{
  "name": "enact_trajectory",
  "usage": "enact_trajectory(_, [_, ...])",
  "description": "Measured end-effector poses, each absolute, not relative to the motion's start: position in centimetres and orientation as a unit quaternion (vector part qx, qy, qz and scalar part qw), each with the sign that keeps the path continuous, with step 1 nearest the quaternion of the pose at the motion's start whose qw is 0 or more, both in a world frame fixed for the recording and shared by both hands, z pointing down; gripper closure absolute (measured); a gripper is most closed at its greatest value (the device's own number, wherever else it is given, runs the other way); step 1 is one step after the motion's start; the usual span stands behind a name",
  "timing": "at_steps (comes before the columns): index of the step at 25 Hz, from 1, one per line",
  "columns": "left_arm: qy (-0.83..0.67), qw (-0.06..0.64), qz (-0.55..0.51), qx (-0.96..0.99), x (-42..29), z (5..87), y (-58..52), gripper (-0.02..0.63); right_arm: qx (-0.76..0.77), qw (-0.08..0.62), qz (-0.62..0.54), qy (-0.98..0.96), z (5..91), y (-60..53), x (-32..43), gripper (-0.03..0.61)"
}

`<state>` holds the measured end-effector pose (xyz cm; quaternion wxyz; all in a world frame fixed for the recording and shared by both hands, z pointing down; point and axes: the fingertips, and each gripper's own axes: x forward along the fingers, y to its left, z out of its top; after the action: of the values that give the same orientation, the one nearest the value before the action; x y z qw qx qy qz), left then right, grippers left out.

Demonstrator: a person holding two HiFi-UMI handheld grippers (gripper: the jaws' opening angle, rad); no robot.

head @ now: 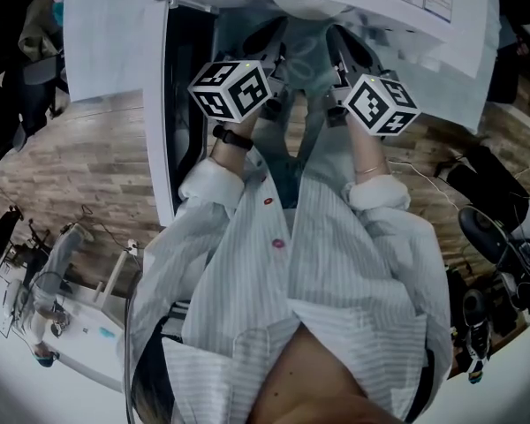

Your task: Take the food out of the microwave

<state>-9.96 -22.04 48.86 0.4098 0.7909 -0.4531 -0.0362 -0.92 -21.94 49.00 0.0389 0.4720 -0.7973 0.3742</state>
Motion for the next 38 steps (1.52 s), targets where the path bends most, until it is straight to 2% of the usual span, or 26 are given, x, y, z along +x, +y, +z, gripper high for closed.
enact_trajectory(13, [-0.446,0.467,-0.062,0.761,-9.7,50.9,-22.5,0.601,0.473,0.016,0.416,-0.777,51.3,-22.3,-0.7,0.542])
enact_trajectory(16, [-0.447,0.483,-0.073,0.749,-9.8,51.3,-22.8,0.544,0.457,0.005,0.428,-0.78,51.3,-22.6,-1.2,0.526])
enact_trajectory(18, [-0.443,0.502,-0.094,0.736,-9.9,51.3,-23.1,0.518,0.444,-0.003,0.441,-0.78,51.4,-22.7,-1.7,0.459])
enact_trajectory(20, [-0.44,0.519,-0.113,0.724,-9.9,51.3,-23.4,0.501,0.44,-0.011,0.452,-0.776,51.4,-23.0,-1.9,0.44])
enact_trajectory(27, [-0.43,0.556,-0.128,0.699,-9.2,51.9,-24.2,0.448,0.445,-0.022,0.474,-0.759,52.0,-23.8,-2.1,0.426])
enact_trajectory(38, [-0.46,0.568,-0.115,0.673,-9.5,52.7,-24.5,0.443,0.455,-0.036,0.499,-0.736,52.5,-24.8,-2.0,0.428])
